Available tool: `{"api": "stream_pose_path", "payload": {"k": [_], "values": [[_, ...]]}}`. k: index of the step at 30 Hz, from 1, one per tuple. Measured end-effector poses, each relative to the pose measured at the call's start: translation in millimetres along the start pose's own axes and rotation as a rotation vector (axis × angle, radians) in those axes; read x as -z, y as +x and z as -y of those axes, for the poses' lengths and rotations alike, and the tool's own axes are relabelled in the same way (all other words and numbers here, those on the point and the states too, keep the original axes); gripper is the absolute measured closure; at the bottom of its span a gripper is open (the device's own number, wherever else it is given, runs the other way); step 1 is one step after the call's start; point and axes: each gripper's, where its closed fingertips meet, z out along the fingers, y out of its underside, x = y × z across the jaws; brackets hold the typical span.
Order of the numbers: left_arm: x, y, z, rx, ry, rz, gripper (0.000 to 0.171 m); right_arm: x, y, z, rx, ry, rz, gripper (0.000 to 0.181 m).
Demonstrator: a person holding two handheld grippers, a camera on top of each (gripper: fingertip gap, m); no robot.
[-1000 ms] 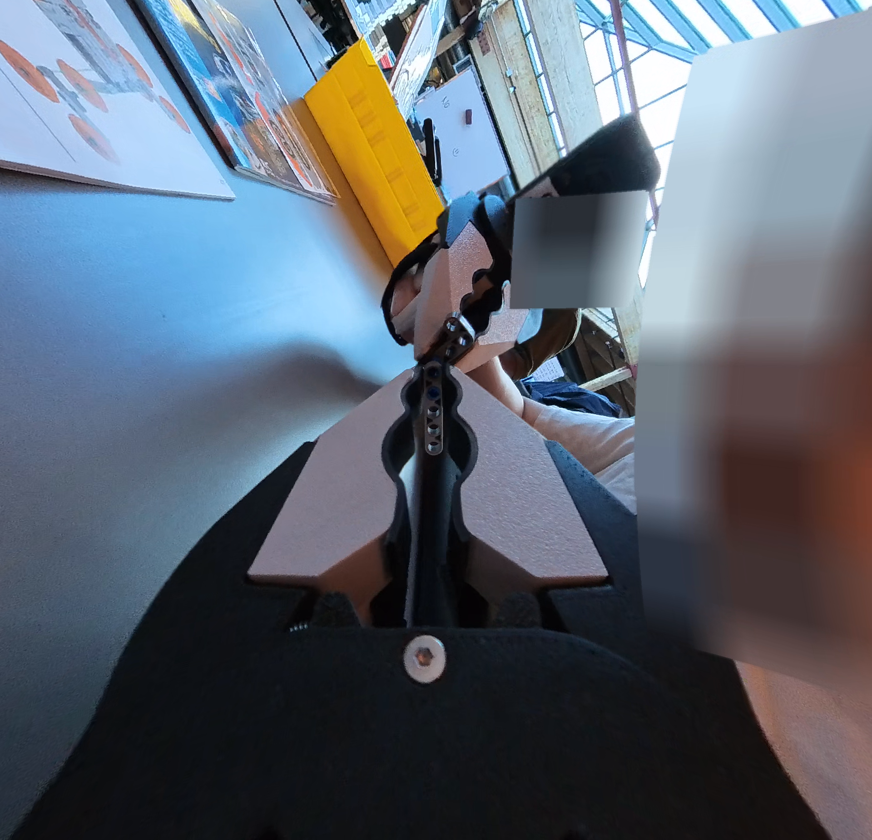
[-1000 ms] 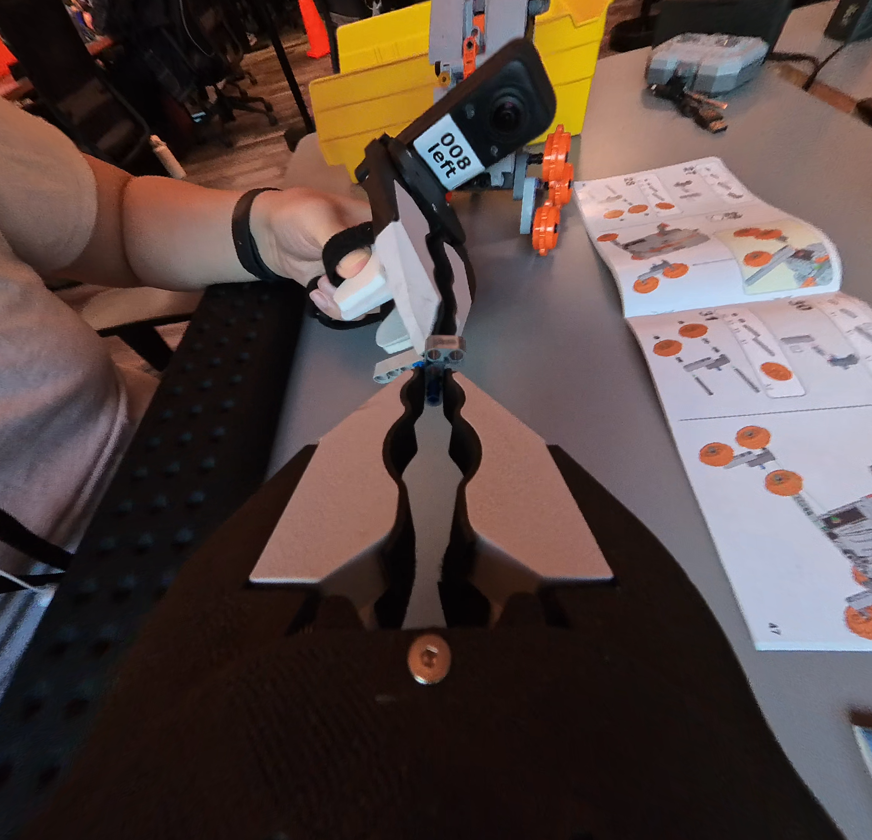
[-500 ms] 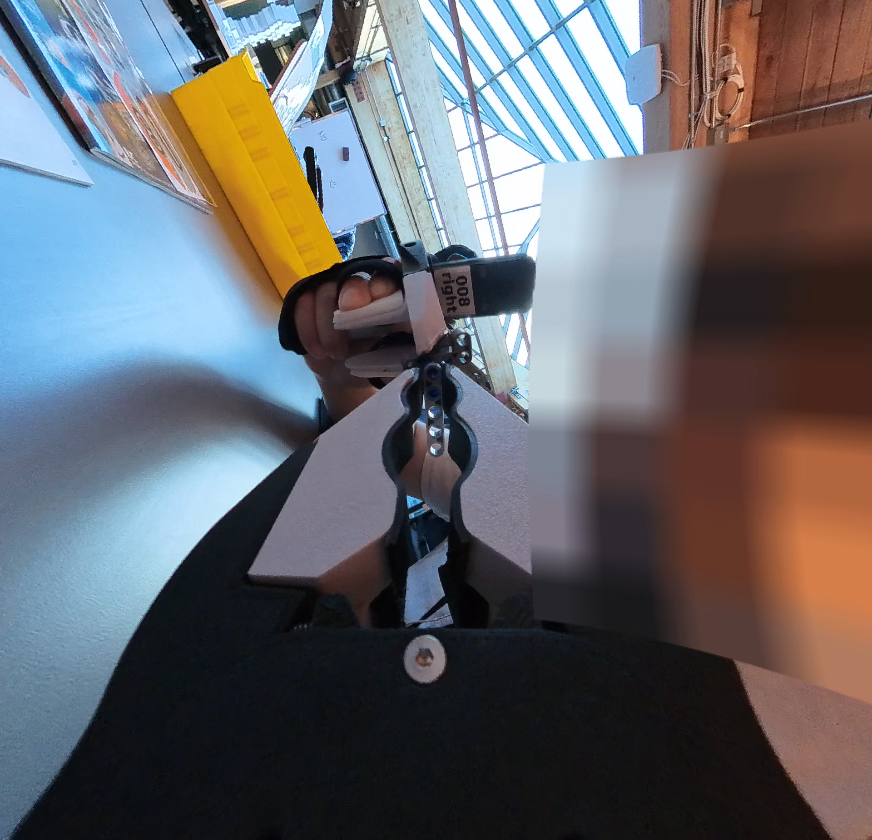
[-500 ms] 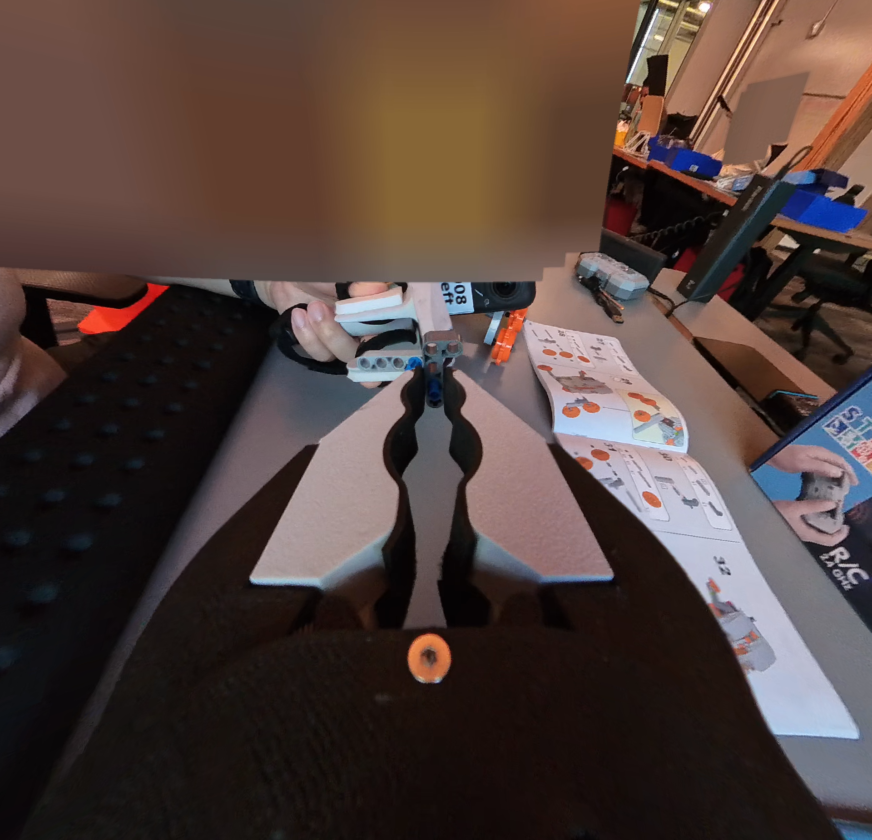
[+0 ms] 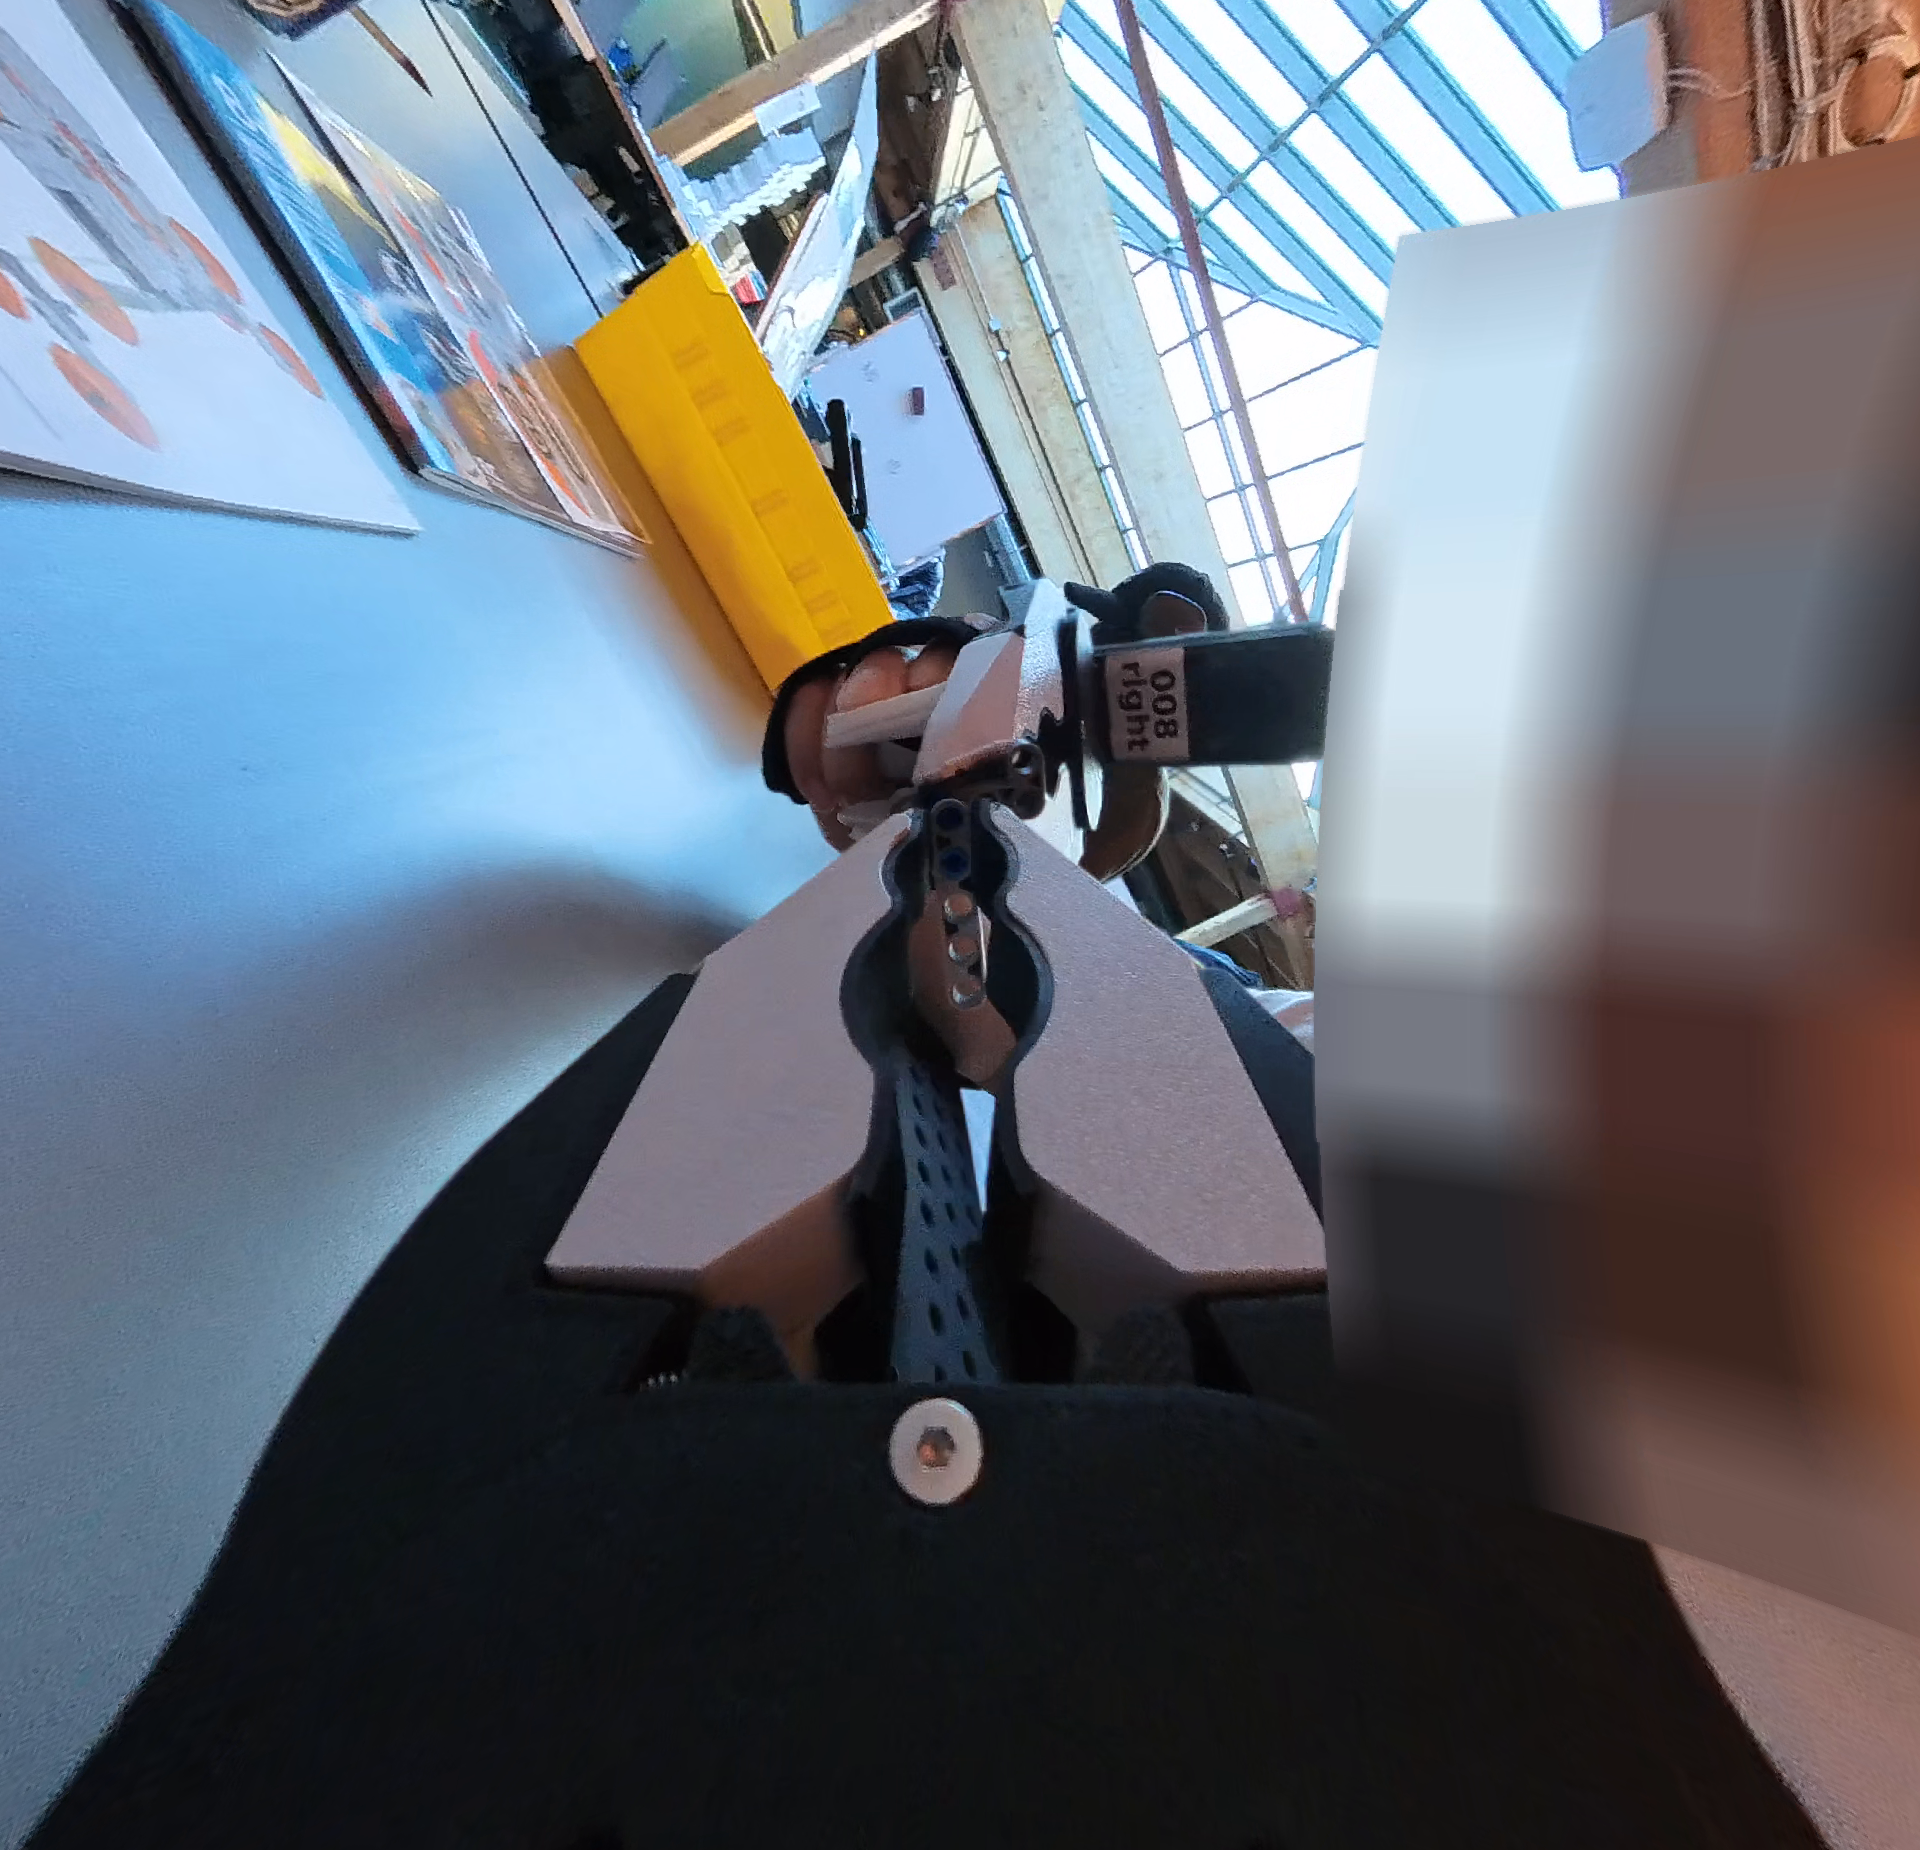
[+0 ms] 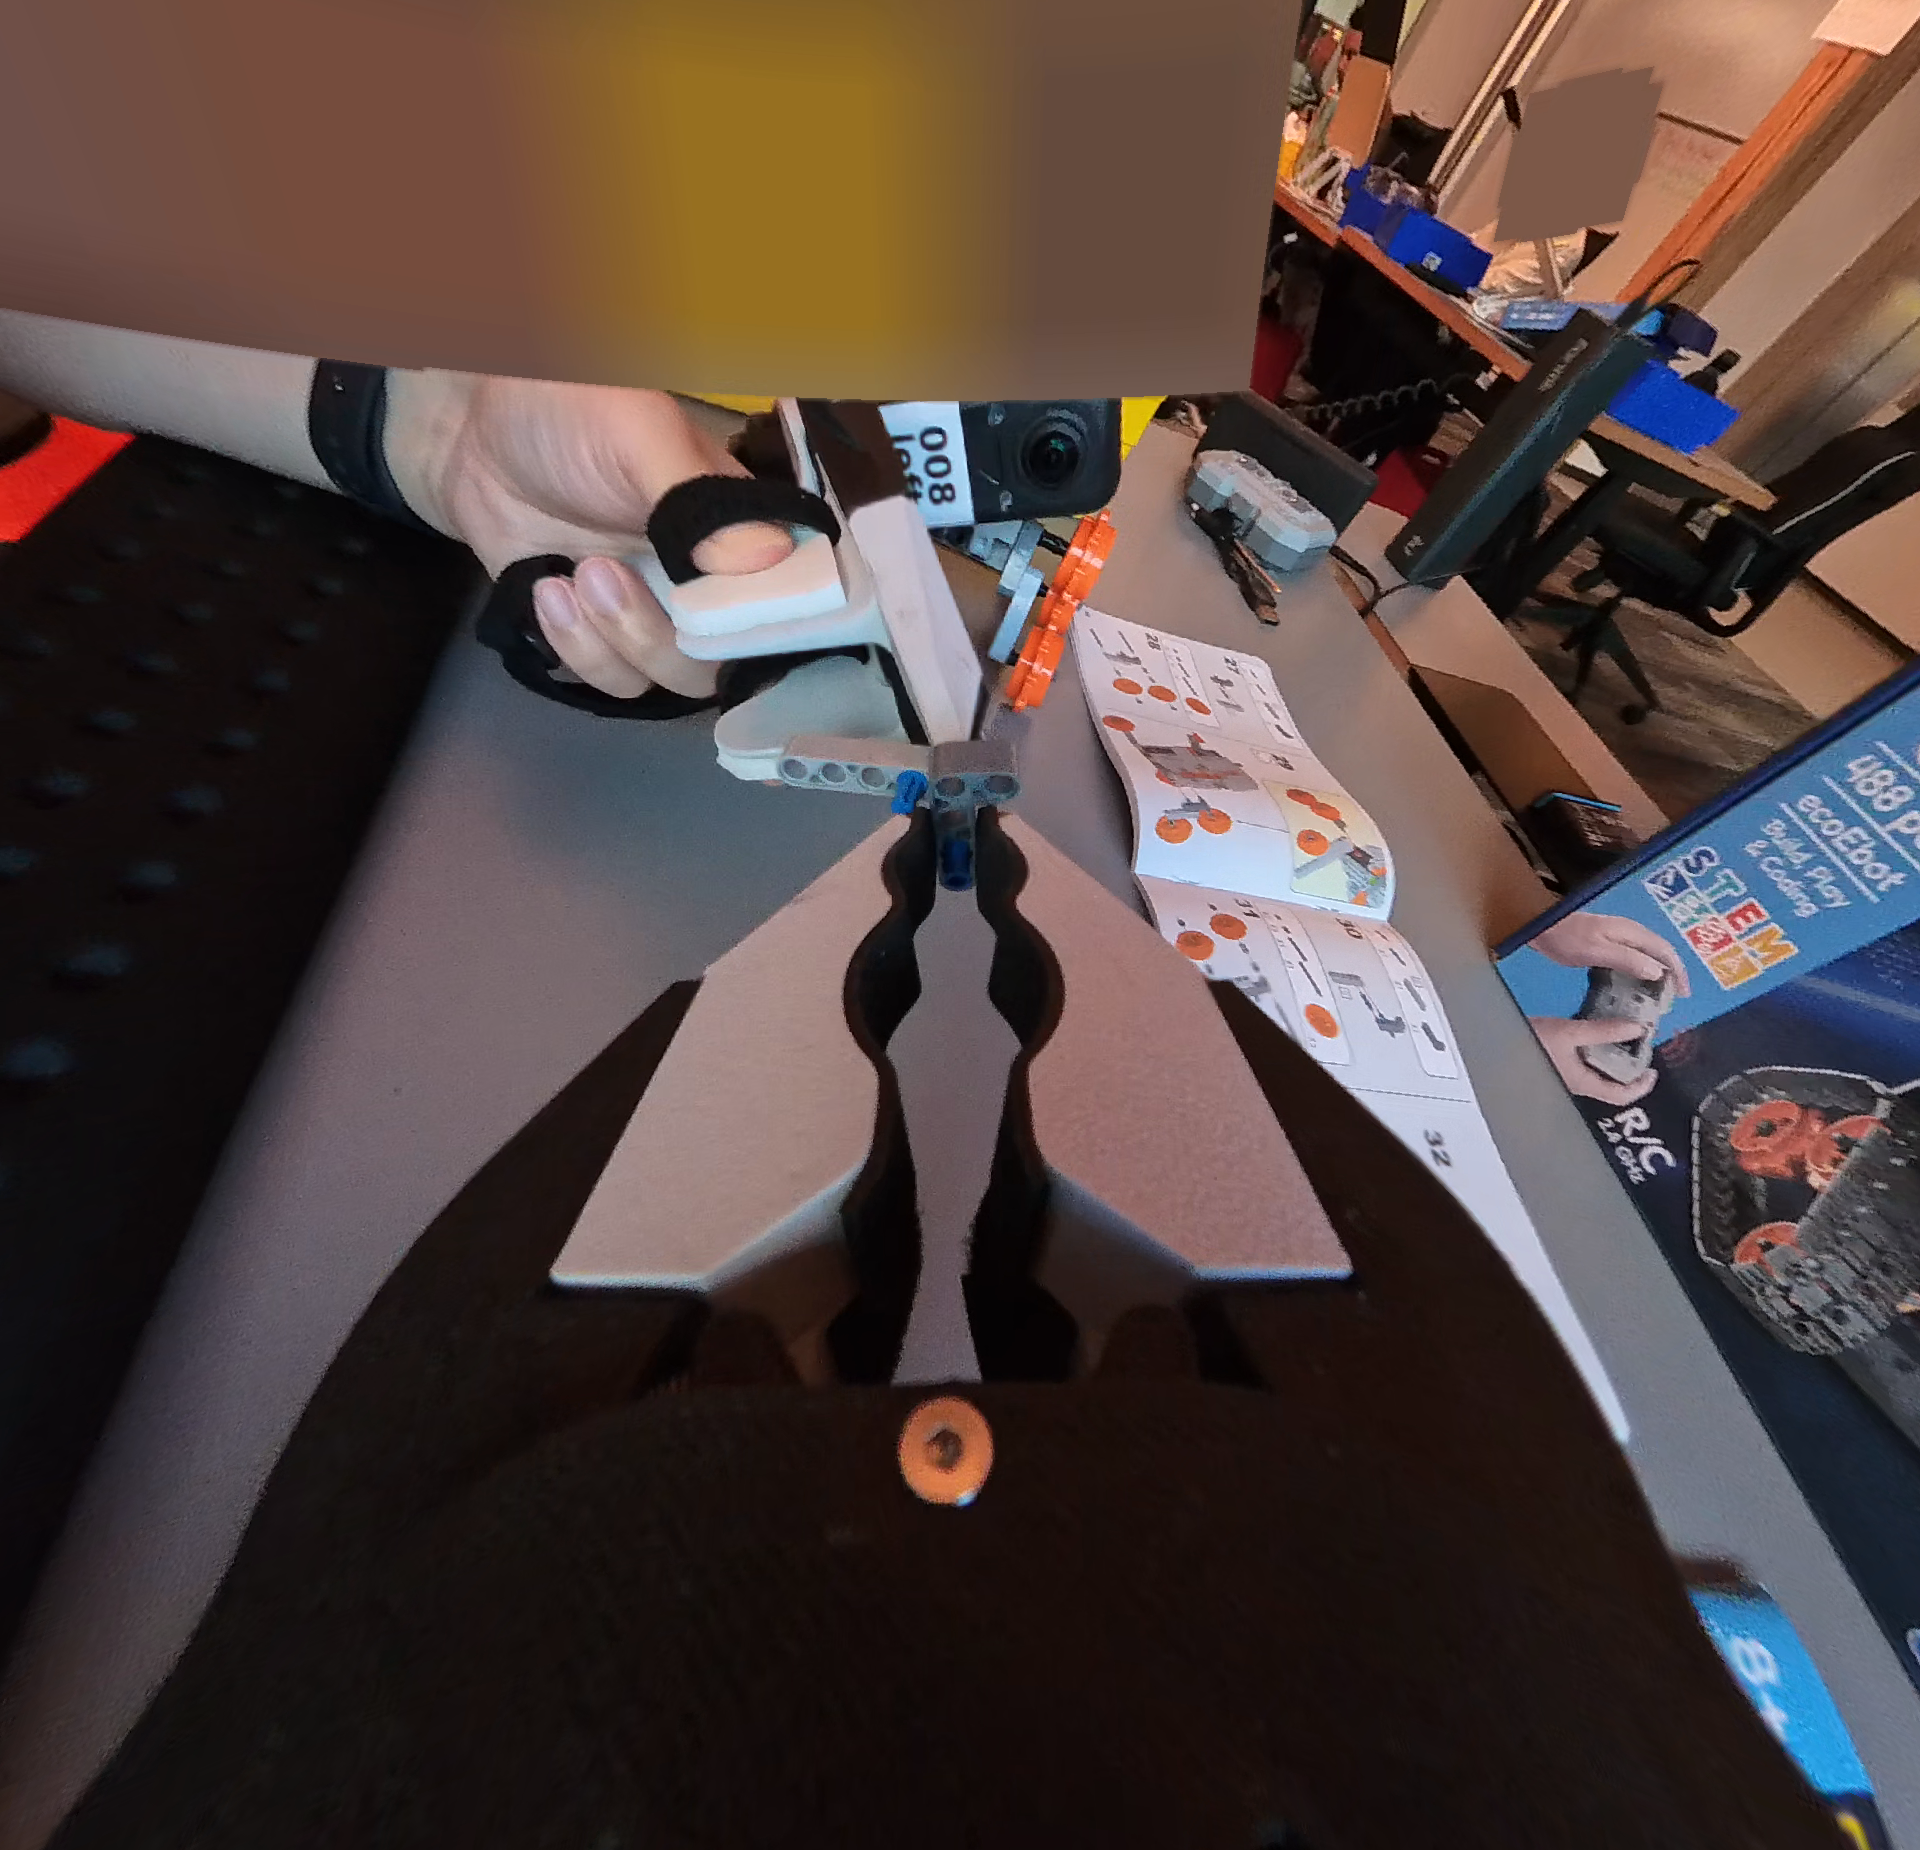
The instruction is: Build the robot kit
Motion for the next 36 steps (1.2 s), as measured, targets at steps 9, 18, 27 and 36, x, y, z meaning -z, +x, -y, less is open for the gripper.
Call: {"api": "stream_pose_path", "payload": {"k": [9, 18, 27, 36], "values": [[1, -6, 0, -0.09, -0.014, 0.095, 0.166, -3, 0, -5, -0.027, -0.062, -0.002, 0.175], [1, -10, 0, -0.068, -0.015, 0.108, 0.166, -4, 1, -9, 0.001, -0.122, -0.028, 0.176], [-1, -11, -3, -0.093, -0.039, 0.119, 0.166, -2, -1, -11, -0.113, -0.107, 0.034, 0.175], [-2, -13, -5, -0.105, -0.057, 0.138, 0.166, -1, -2, -15, -0.093, -0.146, 0.024, 0.175]]}}
